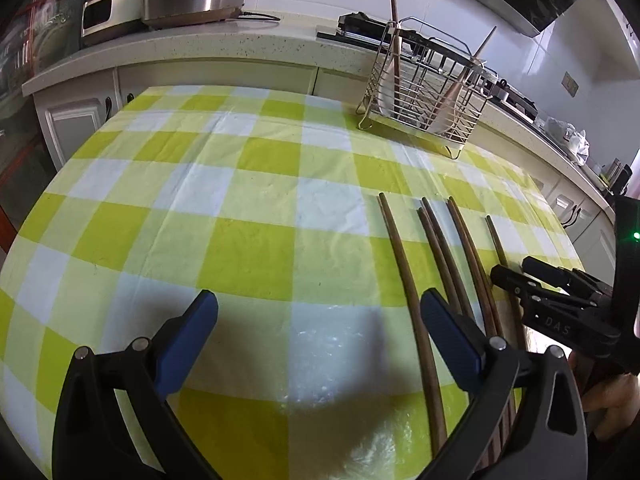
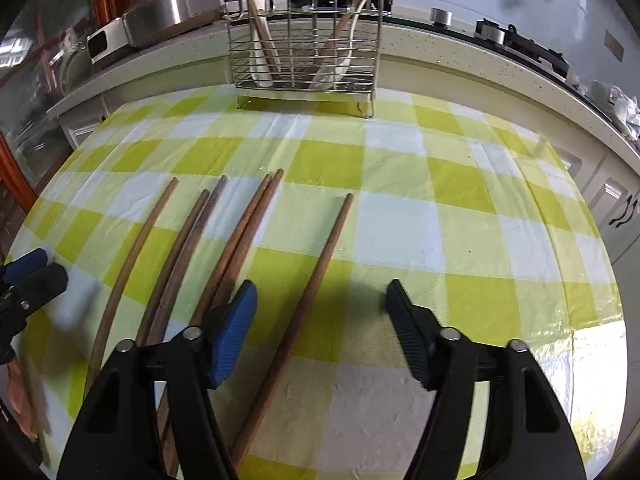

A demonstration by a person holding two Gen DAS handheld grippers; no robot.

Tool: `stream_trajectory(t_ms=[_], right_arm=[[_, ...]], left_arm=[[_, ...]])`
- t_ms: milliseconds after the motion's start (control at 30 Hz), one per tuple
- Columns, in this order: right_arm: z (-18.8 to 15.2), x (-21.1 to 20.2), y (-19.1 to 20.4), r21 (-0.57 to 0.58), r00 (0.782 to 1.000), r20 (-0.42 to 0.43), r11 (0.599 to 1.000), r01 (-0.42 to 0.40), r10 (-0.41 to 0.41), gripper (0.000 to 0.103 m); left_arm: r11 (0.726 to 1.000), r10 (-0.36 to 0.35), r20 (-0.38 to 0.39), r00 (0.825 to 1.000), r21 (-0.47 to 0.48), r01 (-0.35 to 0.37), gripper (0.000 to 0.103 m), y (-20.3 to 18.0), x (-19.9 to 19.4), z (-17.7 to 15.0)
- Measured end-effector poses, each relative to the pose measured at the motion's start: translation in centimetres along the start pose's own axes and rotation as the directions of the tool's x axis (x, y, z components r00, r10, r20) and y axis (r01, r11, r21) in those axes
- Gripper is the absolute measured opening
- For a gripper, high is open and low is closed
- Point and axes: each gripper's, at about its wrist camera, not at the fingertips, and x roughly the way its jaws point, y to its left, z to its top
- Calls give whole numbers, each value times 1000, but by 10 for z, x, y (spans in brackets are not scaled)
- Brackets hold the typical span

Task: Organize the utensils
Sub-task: 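Move both tools back over the remaining chopsticks on the cloth, then close the right tool on one chopstick while the left tool grips another chopstick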

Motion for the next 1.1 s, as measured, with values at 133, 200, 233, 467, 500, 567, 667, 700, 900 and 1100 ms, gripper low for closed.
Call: stream_trajectory(t_ms=[133, 200, 233, 467, 500, 567, 667, 700, 900, 1100], right_arm=[[-3, -5, -1, -26, 1000, 10, 1000, -18, 18, 30], [-4, -6, -5, -26, 1000, 7, 999, -22, 22, 14], [-5, -7, -7, -28, 1000, 6, 999, -20, 20, 14], [-12, -12, -26, -13, 997, 8, 997, -75, 75, 8], [-12, -12, -28, -8, 996, 8, 996, -84, 84, 8], [-12, -12, -32, -2, 995, 5, 995, -104, 104, 8], [-11, -12, -35, -4, 992, 0, 992, -124, 124, 8], [-11, -12, -37, -3, 991, -3, 991, -133, 133, 8], [-6, -10, -40, -28, 986, -25, 986, -163, 162, 8], [-2, -6, -30, -117, 992, -33, 986, -121, 118, 11]], left_arm=[[1000, 3, -25, 1000, 13, -2, 98, -5, 6, 2], [1000, 3, -36, 999, 19, -3, 98, -10, 10, 3], [1000, 4, -40, 999, 20, -3, 98, -11, 12, 4], [997, 35, -83, 996, 71, -29, 97, -34, 34, 13], [997, 38, -87, 995, 75, -31, 92, -36, 36, 14], [993, 64, -87, 994, 105, -55, 83, -44, 42, 17], [986, 88, -84, 993, 149, -75, 67, -53, 45, 18], [984, 92, -83, 992, 163, -78, 59, -56, 46, 18], [966, 103, -75, 992, 244, -82, 26, -78, 46, 15], [963, 92, -54, 994, 259, -75, 14, -85, 44, 9]])
